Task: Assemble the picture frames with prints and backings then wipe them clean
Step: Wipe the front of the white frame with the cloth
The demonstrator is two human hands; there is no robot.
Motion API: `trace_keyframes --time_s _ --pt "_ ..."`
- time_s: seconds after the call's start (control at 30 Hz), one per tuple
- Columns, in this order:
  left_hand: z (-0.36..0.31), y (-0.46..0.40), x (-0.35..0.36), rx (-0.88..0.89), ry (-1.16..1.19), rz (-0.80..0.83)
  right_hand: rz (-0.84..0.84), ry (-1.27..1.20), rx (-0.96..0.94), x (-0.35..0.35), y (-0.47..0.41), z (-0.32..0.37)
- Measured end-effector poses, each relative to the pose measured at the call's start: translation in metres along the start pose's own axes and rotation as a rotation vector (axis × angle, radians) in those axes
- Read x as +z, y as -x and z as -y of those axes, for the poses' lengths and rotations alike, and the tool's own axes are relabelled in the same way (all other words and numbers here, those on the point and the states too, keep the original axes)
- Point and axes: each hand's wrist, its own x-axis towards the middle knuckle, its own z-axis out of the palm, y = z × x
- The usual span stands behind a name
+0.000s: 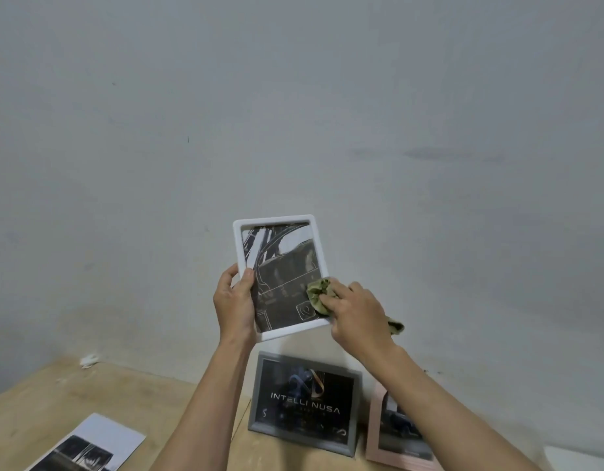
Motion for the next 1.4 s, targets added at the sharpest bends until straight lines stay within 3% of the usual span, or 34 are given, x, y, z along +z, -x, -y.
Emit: trace_keyframes --time_s 0.1,0.17,0.2,0.23,0.3,0.37,0.4,0.47,0.57,0.8,1.0,1.13,1.33,1.4 --pt "-0.005 -0.004 -0.004 0.044 -0.036 0.003 0.316 -0.058 0.012 -0.022 0.012 0.009" --pt "-0.008 -0.004 -0.007 0.078 -0.083 0.024 0.504 -0.465 0.253 -0.047 0.008 0.004" --pt "-0.01 -0.005 -0.007 0.074 -0.084 0.032 0.49 -0.752 0.395 -0.057 0.004 0.0" --pt "-0.012 -0.004 -0.006 0.054 -0.065 0.047 0.37 -0.958 0.517 -0.064 -0.002 -0.005" --pt "-0.014 -0.002 -0.003 0.019 -0.02 0.087 0.008 -1.113 0.628 -0.078 -0.026 -0.015" --pt "-0.014 0.004 0.004 0.033 -0.04 0.144 -0.305 -0.919 0.491 -0.088 -0.055 -0.02" --pt "-0.014 0.009 0.008 0.043 -0.052 0.173 -0.367 -0.761 0.383 -0.09 -0.068 -0.021" --pt "-0.014 0.017 0.016 0.031 -0.018 0.214 -0.313 -0.49 0.223 -0.083 -0.087 -0.022" --pt "-0.015 0.022 0.022 -0.02 0.101 0.183 -0.163 -0.355 0.139 -0.059 -0.085 -0.013" --pt "-0.013 0.014 -0.008 -0.028 0.11 0.049 -0.022 -0.386 0.085 -0.01 0.002 0.02" --pt "-0.005 0.012 -0.009 -0.071 0.116 -0.008 -0.116 -0.257 0.137 0.006 0.041 0.054" --pt "0.001 0.012 -0.005 -0.195 0.124 0.078 -0.03 -0.317 -0.061 0.008 0.048 0.099" --pt "-0.008 0.006 -0.018 -0.246 0.167 0.183 0.081 -0.464 -0.08 0.011 0.039 0.105" --pt "-0.005 0.004 -0.026 -0.258 0.132 0.2 0.184 -0.649 -0.026 -0.005 0.035 0.105"
